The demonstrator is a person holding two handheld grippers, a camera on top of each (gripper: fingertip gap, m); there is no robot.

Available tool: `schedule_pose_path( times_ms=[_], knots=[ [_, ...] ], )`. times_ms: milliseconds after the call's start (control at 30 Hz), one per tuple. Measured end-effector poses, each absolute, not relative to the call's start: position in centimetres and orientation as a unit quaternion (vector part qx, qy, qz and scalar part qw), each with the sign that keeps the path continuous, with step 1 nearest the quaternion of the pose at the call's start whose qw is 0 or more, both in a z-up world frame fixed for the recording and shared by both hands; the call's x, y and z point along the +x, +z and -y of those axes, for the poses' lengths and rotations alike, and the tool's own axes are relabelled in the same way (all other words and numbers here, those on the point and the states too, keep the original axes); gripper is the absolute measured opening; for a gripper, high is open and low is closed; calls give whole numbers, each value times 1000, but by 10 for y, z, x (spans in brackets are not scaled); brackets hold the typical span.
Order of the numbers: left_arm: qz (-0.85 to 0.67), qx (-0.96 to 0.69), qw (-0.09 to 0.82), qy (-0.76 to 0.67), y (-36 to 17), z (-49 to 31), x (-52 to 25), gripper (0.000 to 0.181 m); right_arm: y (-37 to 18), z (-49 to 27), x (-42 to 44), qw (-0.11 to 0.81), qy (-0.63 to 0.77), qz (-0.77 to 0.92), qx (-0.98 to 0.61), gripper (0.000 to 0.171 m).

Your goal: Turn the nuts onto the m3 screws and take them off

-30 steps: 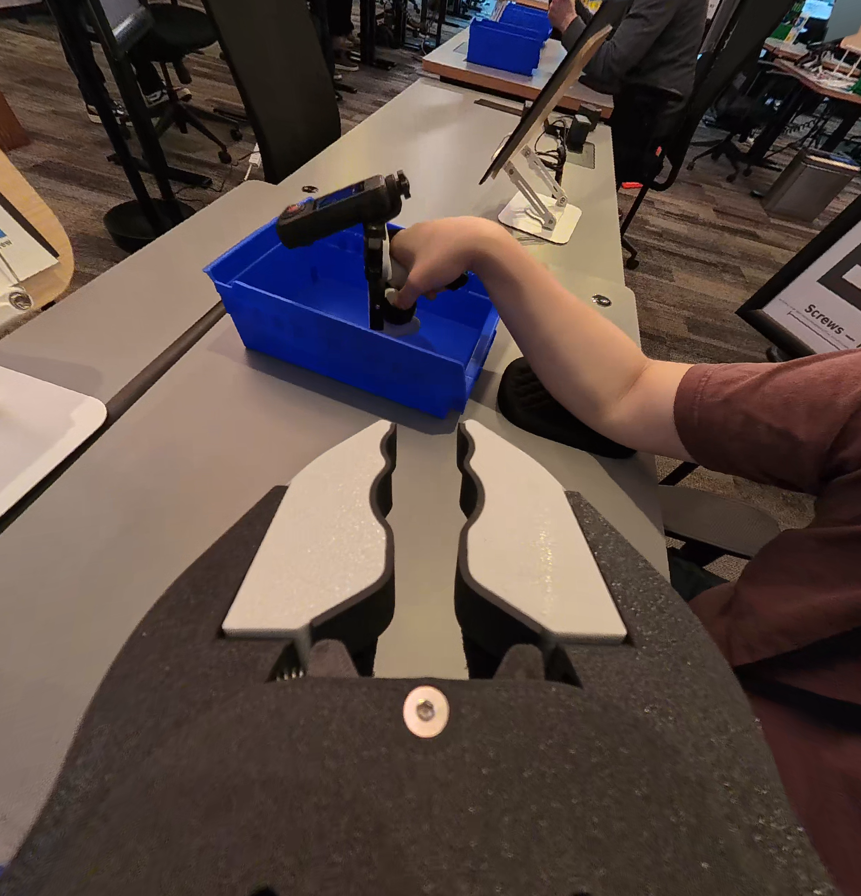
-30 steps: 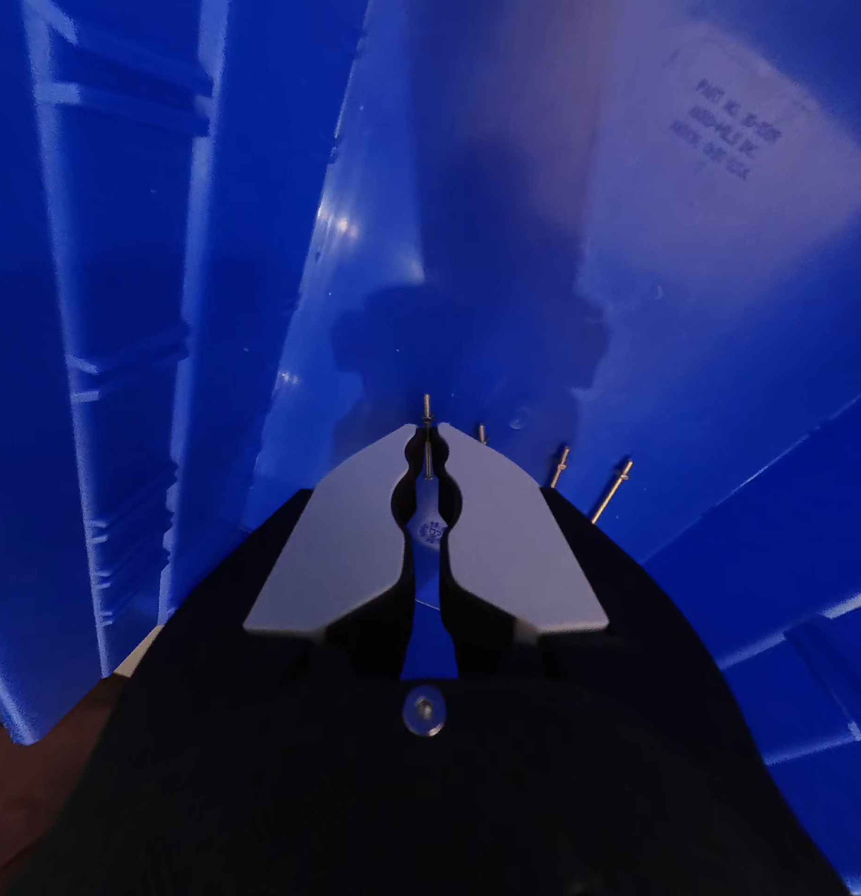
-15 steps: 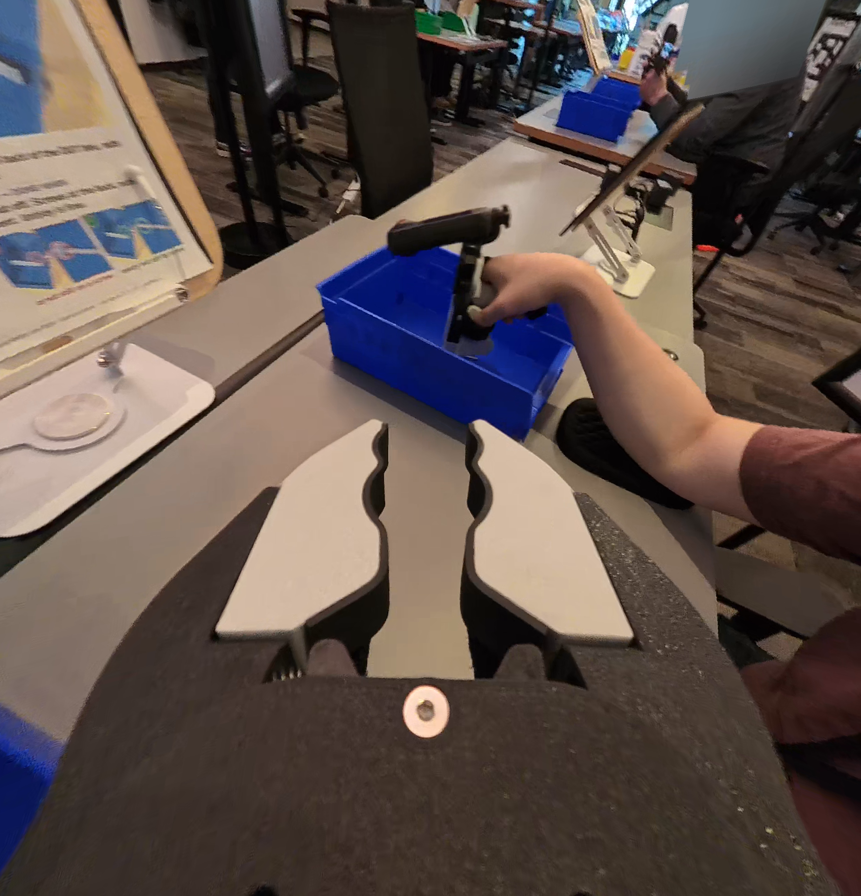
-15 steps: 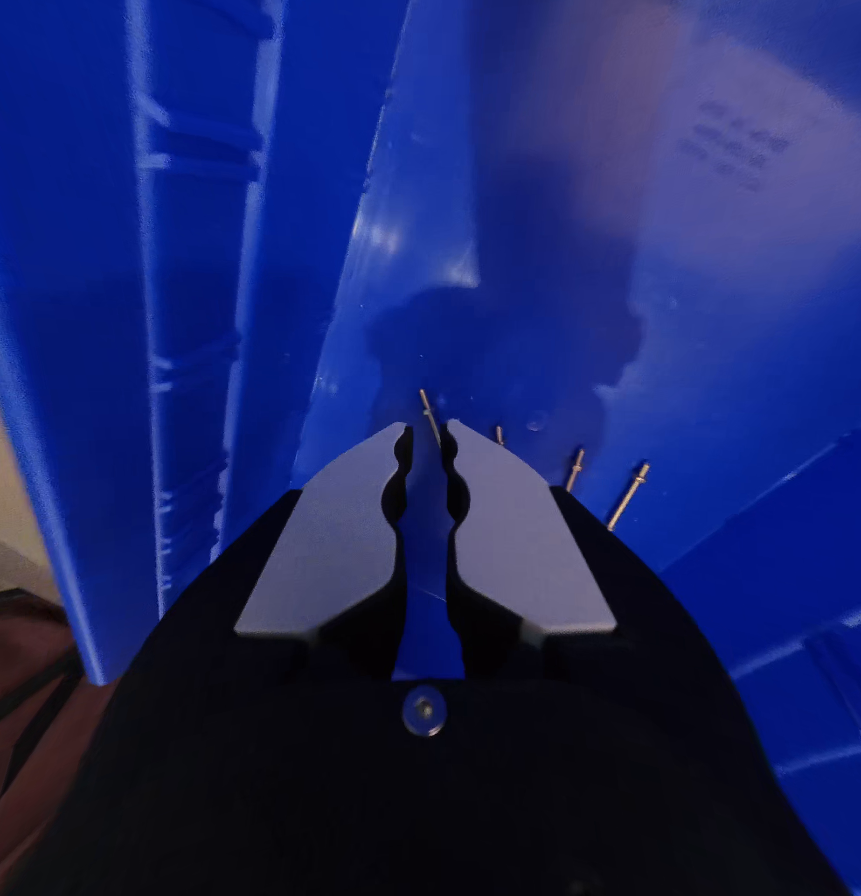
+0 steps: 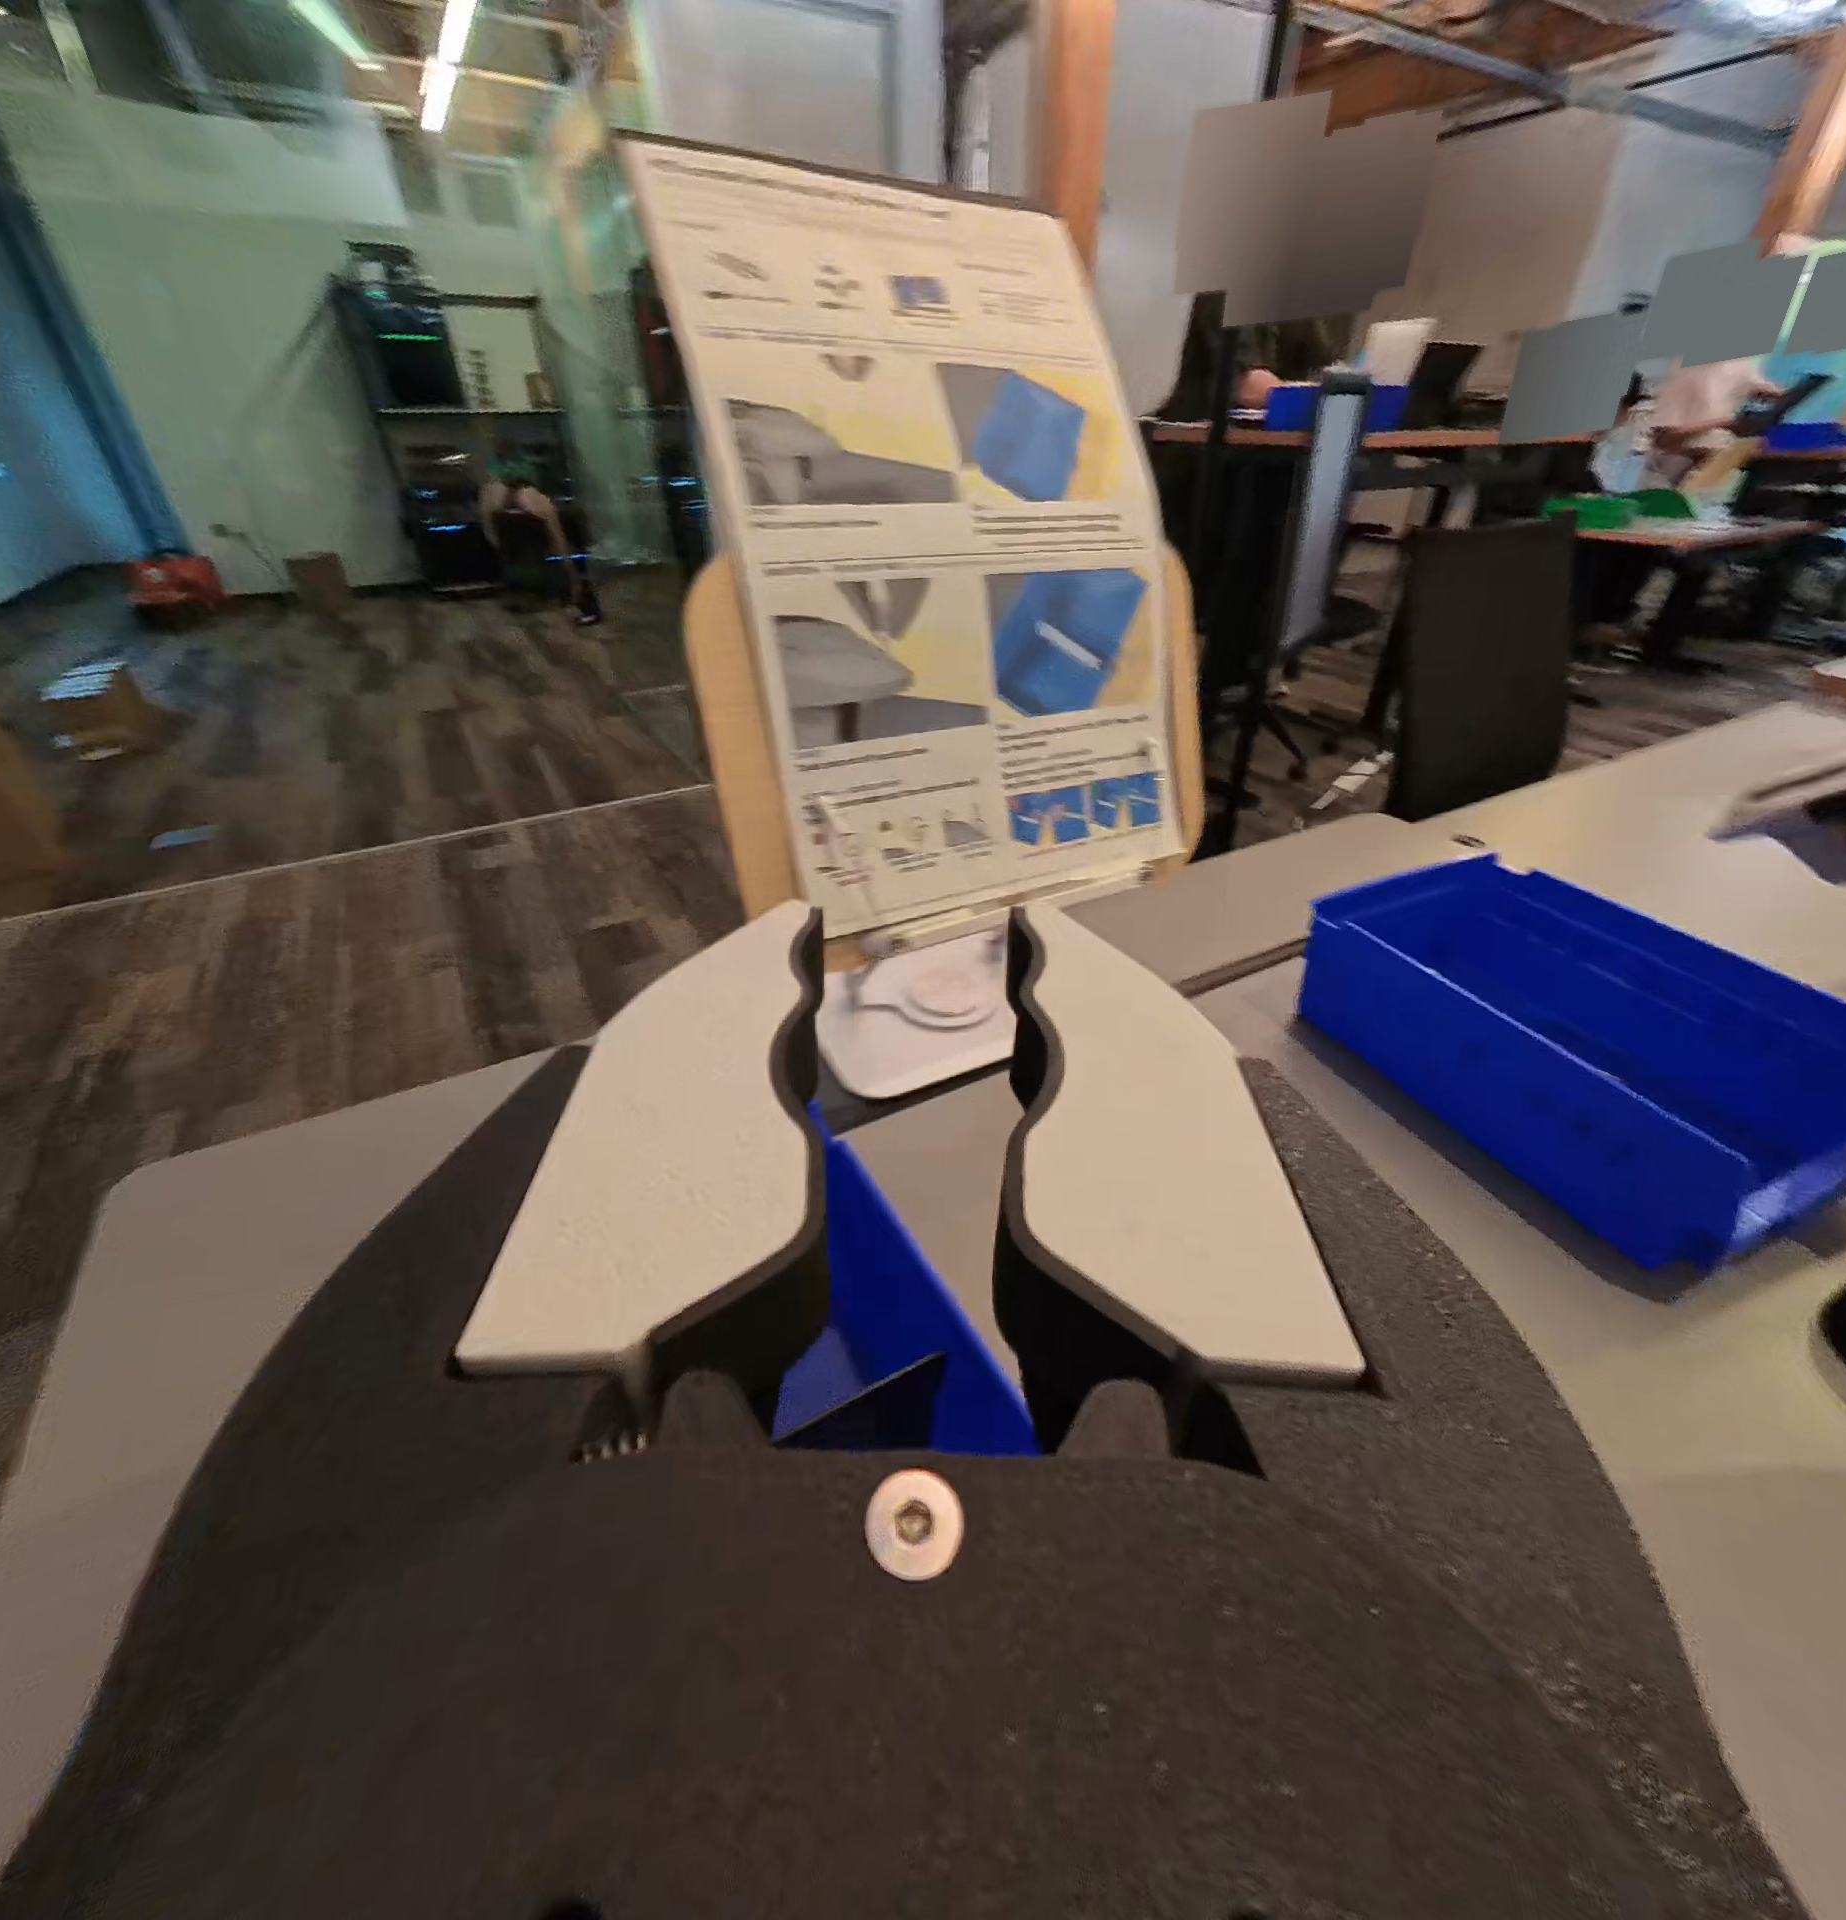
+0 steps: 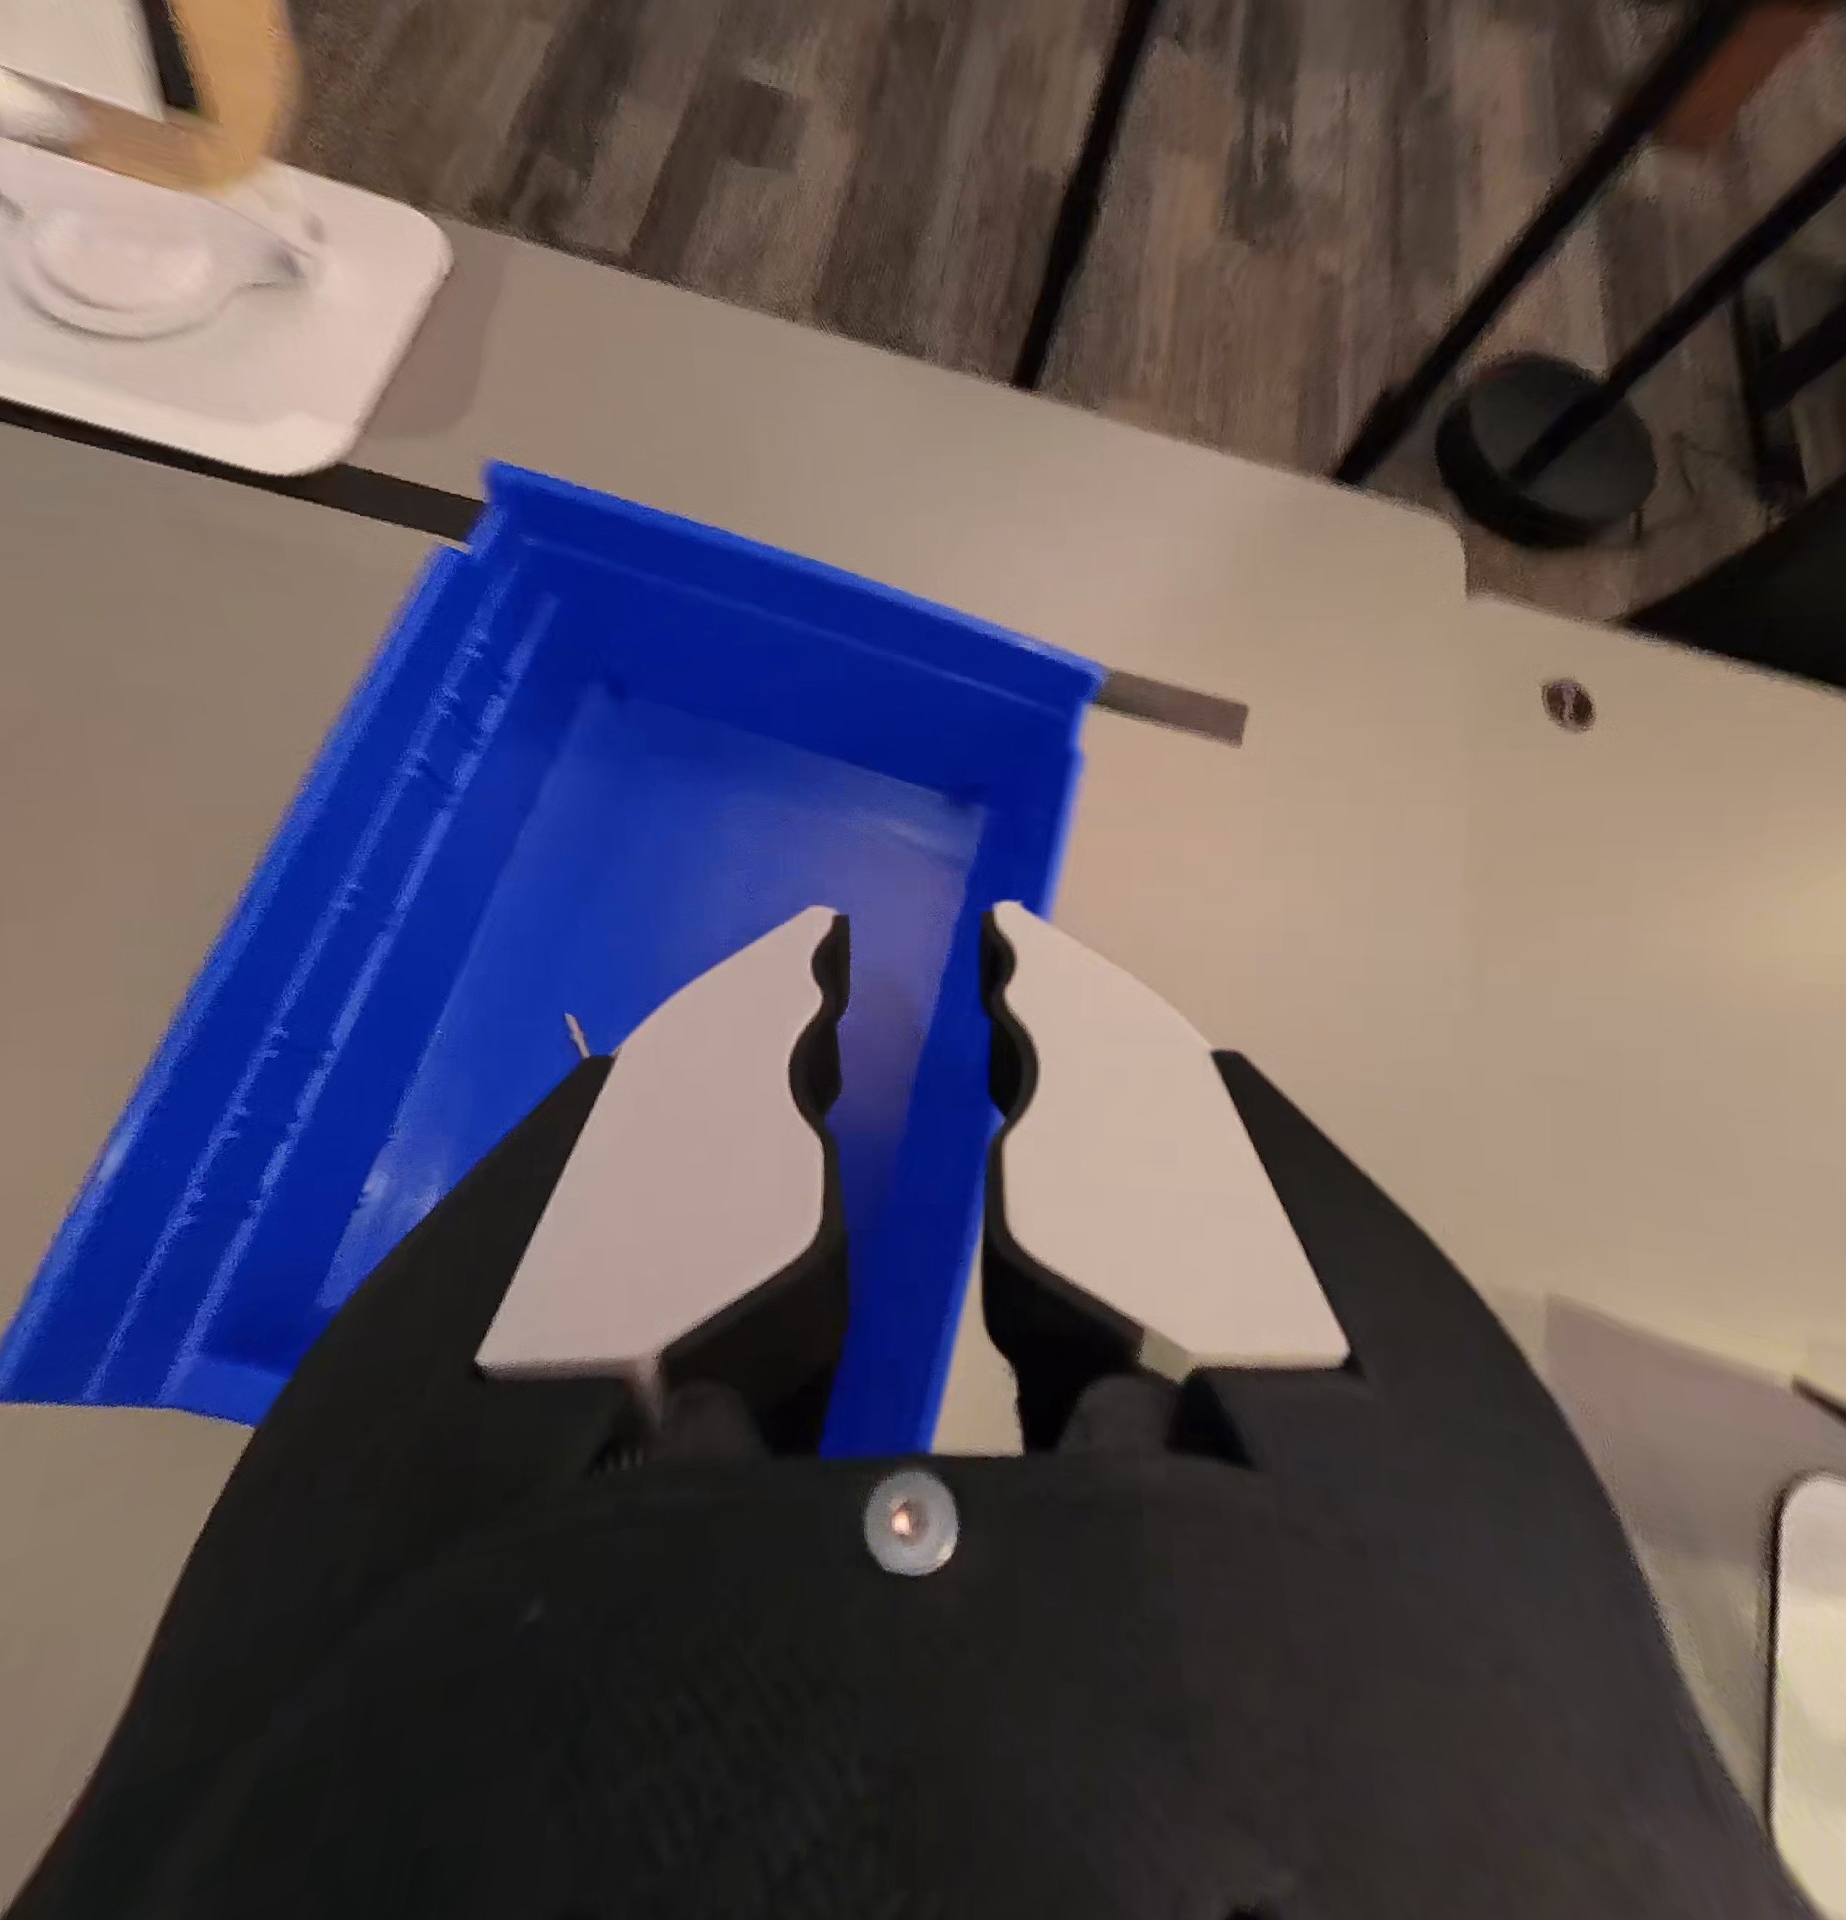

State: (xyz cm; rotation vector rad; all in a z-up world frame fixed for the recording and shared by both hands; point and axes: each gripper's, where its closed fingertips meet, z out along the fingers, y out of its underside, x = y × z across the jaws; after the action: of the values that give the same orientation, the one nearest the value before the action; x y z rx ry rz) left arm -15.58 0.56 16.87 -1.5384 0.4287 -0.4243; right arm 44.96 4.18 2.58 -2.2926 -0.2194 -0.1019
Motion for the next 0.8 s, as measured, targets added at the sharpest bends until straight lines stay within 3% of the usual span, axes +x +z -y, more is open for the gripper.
schedule_pose_path(
  times_ms=[67, 200, 500, 800],
  knots=[
    [-151, -708, 671, -157, 162, -12, -186, 39, 4, -39, 473, 368, -46, 51, -927, 36],
    [-63, -773, 624, -96, 129, -31, -244, 47, -36, -45, 492, 318, -10, 10, -948, 35],
    [-1, -873, 487, -8, 56, -50, -297, 43, -103, -39, 488, 177, 26, -21, -984, 48],
    [20, -937, 348, 6, -13, -53, -321, 52, -135, -27, 479, 91, 49, -10, -995, 13]
  ],
)
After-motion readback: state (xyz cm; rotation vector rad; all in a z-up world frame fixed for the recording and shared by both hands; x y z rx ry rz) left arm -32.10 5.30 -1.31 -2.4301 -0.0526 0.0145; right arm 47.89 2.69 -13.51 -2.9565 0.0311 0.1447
